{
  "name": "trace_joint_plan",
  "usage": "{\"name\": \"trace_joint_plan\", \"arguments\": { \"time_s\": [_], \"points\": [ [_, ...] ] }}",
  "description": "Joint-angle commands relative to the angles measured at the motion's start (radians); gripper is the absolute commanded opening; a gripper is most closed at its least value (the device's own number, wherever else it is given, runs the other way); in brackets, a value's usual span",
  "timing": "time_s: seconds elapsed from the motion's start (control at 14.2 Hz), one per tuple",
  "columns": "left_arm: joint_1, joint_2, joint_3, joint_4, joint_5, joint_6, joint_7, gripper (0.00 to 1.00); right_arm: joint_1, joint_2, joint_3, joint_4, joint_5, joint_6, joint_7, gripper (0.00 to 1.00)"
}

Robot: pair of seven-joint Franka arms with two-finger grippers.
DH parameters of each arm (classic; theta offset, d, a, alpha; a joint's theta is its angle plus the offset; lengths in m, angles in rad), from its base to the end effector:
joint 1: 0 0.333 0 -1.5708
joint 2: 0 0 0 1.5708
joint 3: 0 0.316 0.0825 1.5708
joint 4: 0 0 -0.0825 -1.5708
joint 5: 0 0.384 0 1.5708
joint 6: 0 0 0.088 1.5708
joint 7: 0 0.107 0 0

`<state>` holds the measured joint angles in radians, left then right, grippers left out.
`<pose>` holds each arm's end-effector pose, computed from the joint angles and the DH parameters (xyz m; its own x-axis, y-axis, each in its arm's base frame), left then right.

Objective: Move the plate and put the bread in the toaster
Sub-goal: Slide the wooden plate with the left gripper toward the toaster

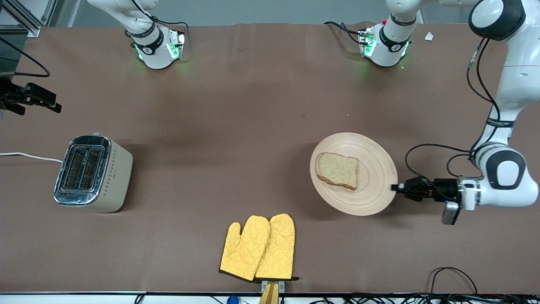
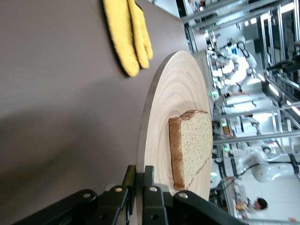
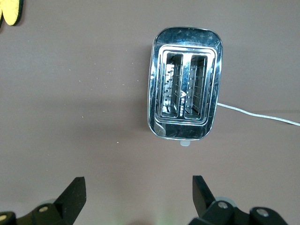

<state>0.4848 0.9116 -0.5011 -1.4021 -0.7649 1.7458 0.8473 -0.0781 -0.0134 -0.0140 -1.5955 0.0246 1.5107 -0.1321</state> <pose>0.6927 -0.0021 0.2216 0.9387 -0.2565 0.2302 -0.3027 -0.2942 0.9066 0.5413 -0.0473 0.6153 0.9969 0.0417 -0.0674 0.0394 -0.9986 -0.0340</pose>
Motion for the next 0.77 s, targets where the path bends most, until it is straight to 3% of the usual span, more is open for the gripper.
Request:
{"name": "trace_joint_plan", "arguments": {
  "time_s": [0.0, 0.7],
  "points": [
    [-0.075, -0.026, -0.025, -0.021, -0.022, 0.018, -0.091, 0.0, -0.002, 0.015, 0.005, -0.007, 0.009, 0.002, -0.007, 1.0],
    [-0.396, 0.016, -0.033, -0.054, -0.145, 0.423, -0.182, 0.0, -0.009, 0.027, 0.005, -0.011, 0.009, 0.005, -0.012, 1.0]
  ]
}}
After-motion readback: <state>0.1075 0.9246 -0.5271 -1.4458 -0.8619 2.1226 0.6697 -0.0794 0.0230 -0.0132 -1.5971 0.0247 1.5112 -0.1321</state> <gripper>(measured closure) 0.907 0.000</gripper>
